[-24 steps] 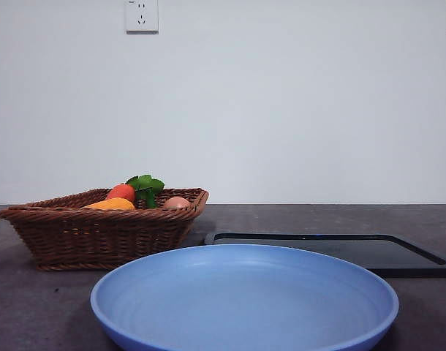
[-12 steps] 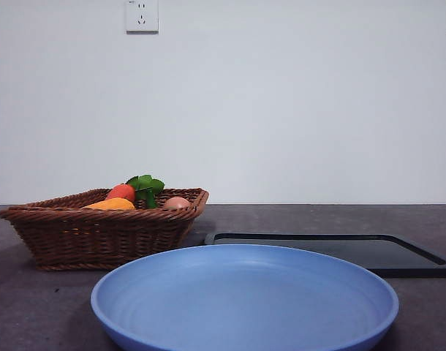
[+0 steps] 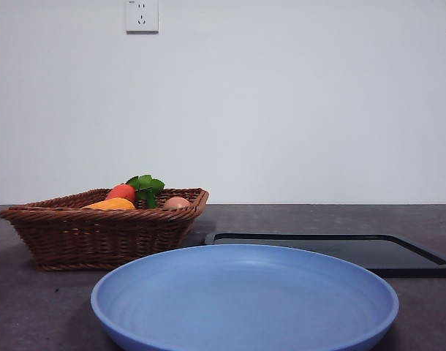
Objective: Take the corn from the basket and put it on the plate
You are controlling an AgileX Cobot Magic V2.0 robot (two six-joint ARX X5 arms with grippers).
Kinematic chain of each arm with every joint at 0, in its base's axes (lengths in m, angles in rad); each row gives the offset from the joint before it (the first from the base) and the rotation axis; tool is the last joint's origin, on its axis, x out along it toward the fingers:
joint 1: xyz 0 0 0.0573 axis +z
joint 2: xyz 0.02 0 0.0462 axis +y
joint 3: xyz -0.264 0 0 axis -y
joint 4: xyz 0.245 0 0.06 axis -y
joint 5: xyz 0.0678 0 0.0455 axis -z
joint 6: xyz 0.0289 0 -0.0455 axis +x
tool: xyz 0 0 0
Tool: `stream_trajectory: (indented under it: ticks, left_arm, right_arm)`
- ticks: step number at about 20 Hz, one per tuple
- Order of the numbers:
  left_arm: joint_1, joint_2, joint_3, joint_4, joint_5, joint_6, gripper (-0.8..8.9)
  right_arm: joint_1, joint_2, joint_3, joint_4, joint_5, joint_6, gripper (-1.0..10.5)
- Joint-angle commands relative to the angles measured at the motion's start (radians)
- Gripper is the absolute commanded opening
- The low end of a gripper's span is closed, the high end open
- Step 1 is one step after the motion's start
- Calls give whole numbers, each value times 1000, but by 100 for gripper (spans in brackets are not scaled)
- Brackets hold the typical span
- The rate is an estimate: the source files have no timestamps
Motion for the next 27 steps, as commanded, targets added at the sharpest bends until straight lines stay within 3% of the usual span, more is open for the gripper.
stream_trajectory:
  ticks: [1, 5, 6, 15, 25, 27]
  left_arm:
    - [-2, 6, 17, 8, 6, 10, 48]
    - [-2, 6, 17, 8, 6, 3, 367]
    - [-2, 6, 17, 10, 6, -11, 396]
    - [-2, 6, 17, 11, 6, -20, 395]
    - [-2, 6, 17, 11, 6, -20, 391]
    - [-2, 6, 17, 11, 6, -20, 391]
  right_arm:
    - [4, 14, 19, 10, -3, 46, 11]
    - [4, 23, 19, 13, -3, 98, 286]
    - [4, 30, 19, 12, -3, 106, 302]
    - [34, 248, 19, 118, -39, 129, 301]
    - [172, 668, 19, 399, -15, 158, 287]
    - [194, 733, 19, 433, 24, 162, 286]
